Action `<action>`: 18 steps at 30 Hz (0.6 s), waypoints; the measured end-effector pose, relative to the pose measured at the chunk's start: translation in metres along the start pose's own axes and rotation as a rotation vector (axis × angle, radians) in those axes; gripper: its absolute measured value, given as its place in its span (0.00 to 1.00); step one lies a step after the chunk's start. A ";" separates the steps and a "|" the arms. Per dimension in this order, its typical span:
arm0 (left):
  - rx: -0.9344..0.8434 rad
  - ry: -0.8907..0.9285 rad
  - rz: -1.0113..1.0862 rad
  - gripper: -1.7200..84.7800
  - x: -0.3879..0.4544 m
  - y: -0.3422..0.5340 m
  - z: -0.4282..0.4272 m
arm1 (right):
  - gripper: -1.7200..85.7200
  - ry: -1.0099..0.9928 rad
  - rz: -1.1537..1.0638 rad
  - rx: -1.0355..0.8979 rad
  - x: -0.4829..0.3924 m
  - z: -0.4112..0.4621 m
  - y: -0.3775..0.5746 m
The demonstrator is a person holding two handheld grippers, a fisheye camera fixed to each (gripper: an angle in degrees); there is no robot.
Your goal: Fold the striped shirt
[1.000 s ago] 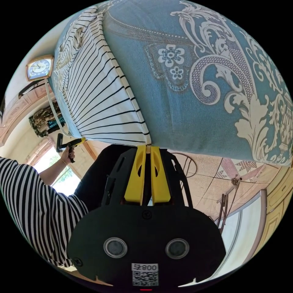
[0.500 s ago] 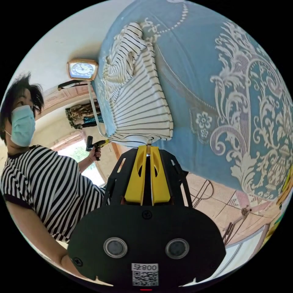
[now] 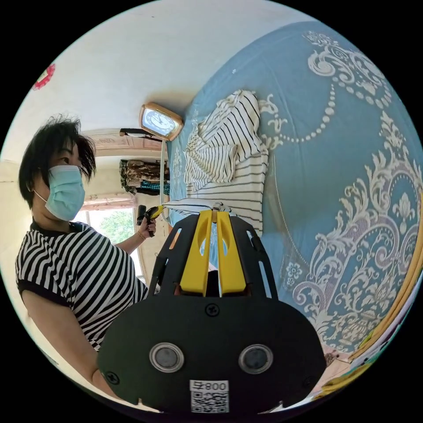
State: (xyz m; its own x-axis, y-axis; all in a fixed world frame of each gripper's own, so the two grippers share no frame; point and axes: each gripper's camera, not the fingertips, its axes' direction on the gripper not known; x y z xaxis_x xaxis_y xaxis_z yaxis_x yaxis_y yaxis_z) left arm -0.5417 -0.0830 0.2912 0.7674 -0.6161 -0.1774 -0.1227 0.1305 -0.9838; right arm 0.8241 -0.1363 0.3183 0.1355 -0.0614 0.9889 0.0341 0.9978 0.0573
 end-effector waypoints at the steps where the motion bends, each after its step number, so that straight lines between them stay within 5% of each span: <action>1: 0.011 0.010 0.025 0.05 0.005 -0.007 -0.005 | 0.04 0.004 -0.023 0.010 -0.004 -0.003 -0.012; 18: 0.146 0.061 0.268 0.05 0.090 -0.117 -0.059 | 0.04 0.072 -0.261 0.110 -0.032 -0.016 -0.194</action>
State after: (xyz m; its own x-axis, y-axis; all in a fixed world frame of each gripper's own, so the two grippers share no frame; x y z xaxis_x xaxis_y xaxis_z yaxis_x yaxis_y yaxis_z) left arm -0.4956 -0.1994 0.3892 0.6800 -0.5897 -0.4357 -0.2206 0.4022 -0.8886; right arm 0.8292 -0.3279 0.2733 0.2066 -0.3142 0.9266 -0.0299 0.9446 0.3270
